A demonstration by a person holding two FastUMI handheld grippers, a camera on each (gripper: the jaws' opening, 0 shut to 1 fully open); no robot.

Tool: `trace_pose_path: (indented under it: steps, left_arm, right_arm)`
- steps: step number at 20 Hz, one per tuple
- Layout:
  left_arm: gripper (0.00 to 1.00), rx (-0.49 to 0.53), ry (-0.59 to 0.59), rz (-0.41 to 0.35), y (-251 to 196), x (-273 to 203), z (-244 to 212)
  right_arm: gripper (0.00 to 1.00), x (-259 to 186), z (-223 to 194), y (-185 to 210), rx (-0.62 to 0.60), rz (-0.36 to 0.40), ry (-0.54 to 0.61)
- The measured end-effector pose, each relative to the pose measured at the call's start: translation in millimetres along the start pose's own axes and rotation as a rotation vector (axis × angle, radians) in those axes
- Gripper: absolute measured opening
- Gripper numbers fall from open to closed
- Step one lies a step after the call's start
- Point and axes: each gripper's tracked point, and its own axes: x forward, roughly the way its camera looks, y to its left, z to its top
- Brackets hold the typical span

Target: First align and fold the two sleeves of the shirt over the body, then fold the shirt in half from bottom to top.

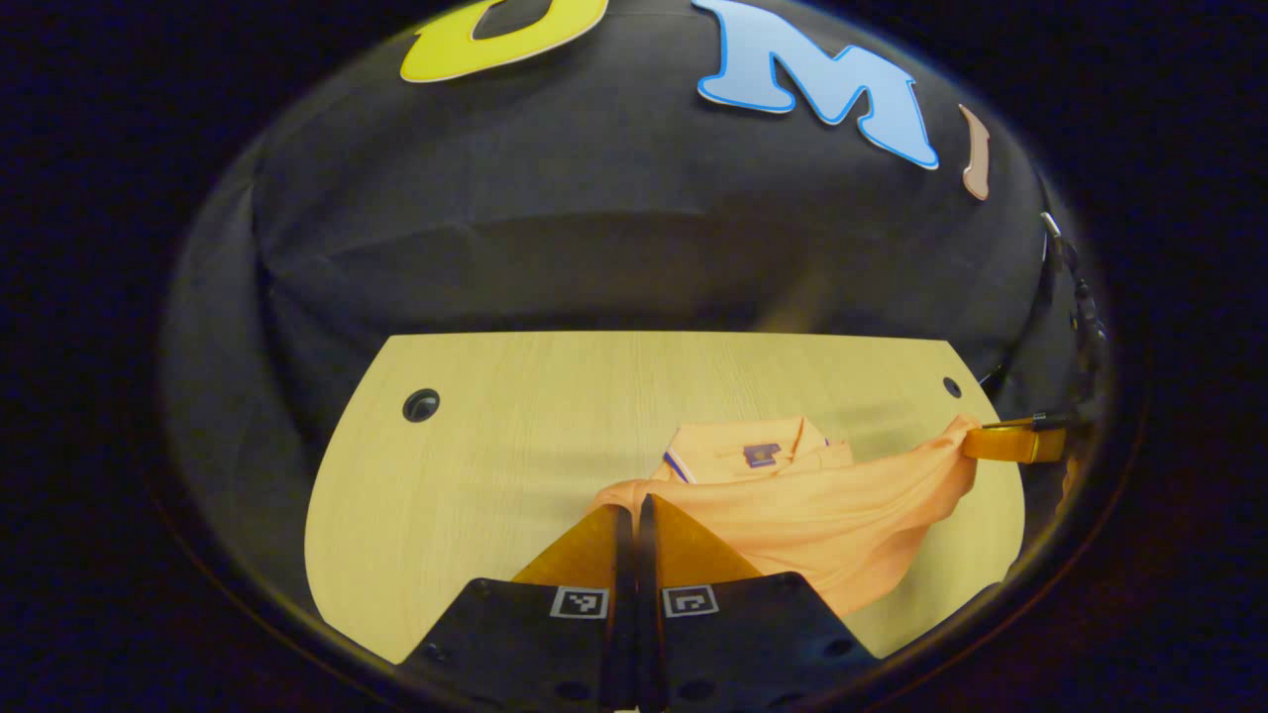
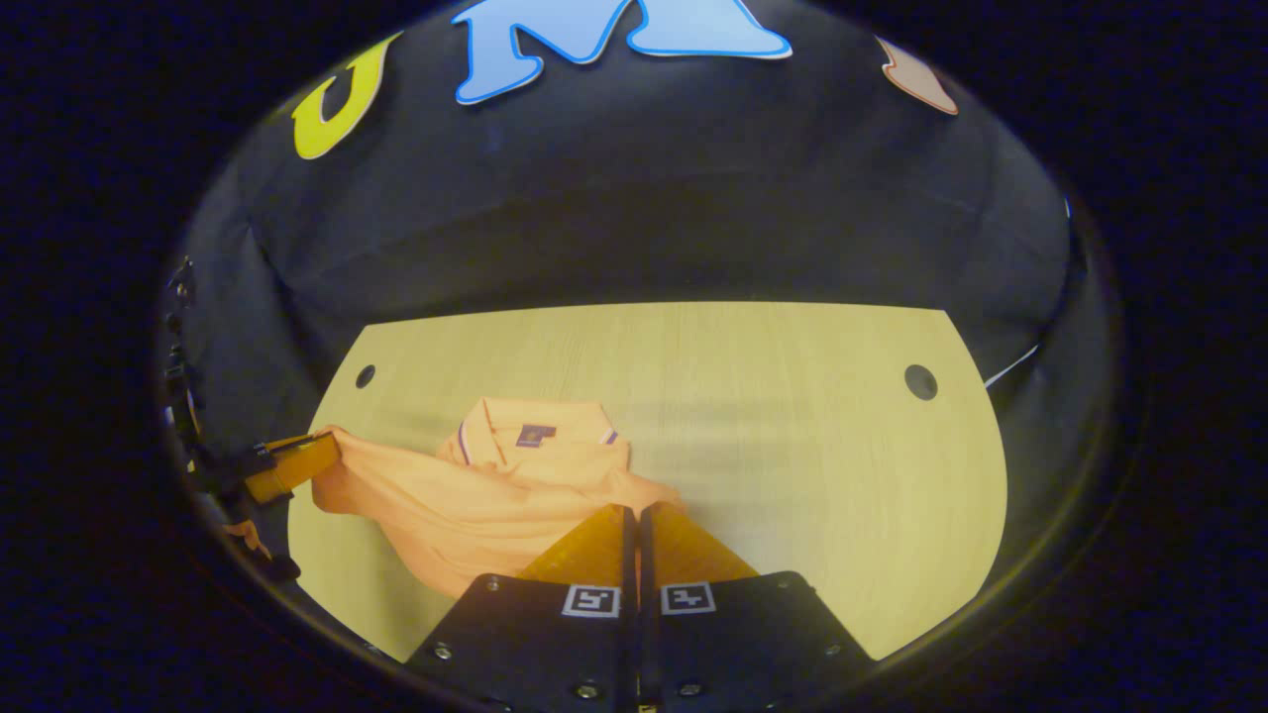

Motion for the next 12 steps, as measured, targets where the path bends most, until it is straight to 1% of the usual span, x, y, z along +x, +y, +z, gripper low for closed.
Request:
trace_pose_path:
  steps: [6,11,12]
  left_arm:
    - [0.06,-0.003,-0.031,0.002,1,73,14]
    - [0.06,0.009,-0.064,0.014,7,126,17]
    - [0.05,0.014,-0.067,0.017,8,135,16]
  right_arm:
    - [0.0,69,24,-17,0.055,-0.006,-0.044]
    - [0.0,122,31,-29,0.063,-0.01,-0.066]
    - [0.0,130,30,-32,0.063,-0.009,-0.067]
